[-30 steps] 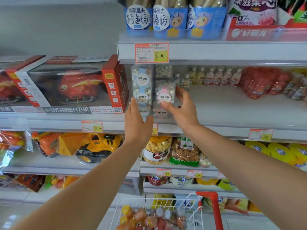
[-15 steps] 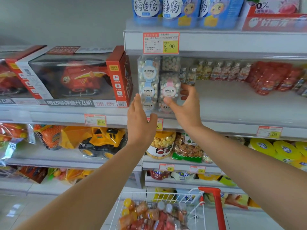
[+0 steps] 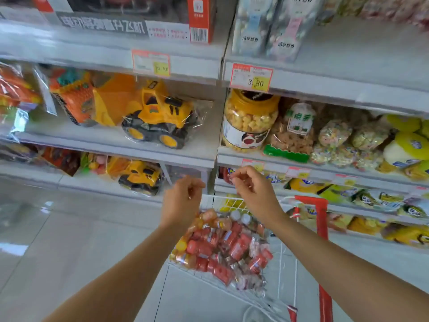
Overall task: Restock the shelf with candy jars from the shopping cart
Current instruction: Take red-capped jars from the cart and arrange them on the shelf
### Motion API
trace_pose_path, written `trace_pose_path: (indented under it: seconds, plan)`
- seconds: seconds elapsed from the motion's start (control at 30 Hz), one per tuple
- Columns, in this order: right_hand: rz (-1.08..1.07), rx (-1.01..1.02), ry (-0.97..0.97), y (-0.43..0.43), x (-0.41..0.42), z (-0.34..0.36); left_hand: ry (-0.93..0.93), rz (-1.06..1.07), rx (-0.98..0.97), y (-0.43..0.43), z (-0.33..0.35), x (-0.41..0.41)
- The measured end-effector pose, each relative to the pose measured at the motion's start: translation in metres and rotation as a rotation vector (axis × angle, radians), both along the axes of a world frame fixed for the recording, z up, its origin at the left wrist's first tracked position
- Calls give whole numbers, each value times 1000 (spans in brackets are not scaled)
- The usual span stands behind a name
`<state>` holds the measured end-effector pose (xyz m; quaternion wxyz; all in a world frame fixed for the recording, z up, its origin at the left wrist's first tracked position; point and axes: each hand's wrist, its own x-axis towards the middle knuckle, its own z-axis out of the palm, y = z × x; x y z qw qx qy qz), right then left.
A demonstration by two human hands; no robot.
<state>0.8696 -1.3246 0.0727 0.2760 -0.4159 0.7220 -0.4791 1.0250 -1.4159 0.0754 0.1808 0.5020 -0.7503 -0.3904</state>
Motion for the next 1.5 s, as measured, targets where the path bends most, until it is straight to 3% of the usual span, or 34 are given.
trace_pose_path:
  seconds: [0.2, 0.37, 0.53, 0.67, 0.87, 1.1, 1.23, 1.33, 1.5]
  plan:
    - [123, 466, -55, 47, 25, -128, -288, -85, 206, 45, -112, 50]
    - [176, 685, -58, 73, 33, -199, -422, -180, 216, 62, -183, 62]
    - [204, 686, -52, 68, 42, -238, -558, -276, 102, 63, -232, 58]
    - [212, 574, 103, 45, 53, -265, -642, -323, 56, 53, -253, 54]
    - [256, 595, 264, 23, 72, -300, -678, -283, 9, 45, -269, 55]
    - [183, 625, 486, 18, 75, -311, -643, -281, 24, 39, -275, 57]
    - [194, 557, 459, 25, 71, -307, -495, -213, 84, 41, -271, 58]
    - [200, 509, 275, 32, 64, -297, -288, -26, 221, 40, -257, 54]
    - [74, 423, -267, 32, 43, -245, 14, 196, 414, 34, -219, 39]
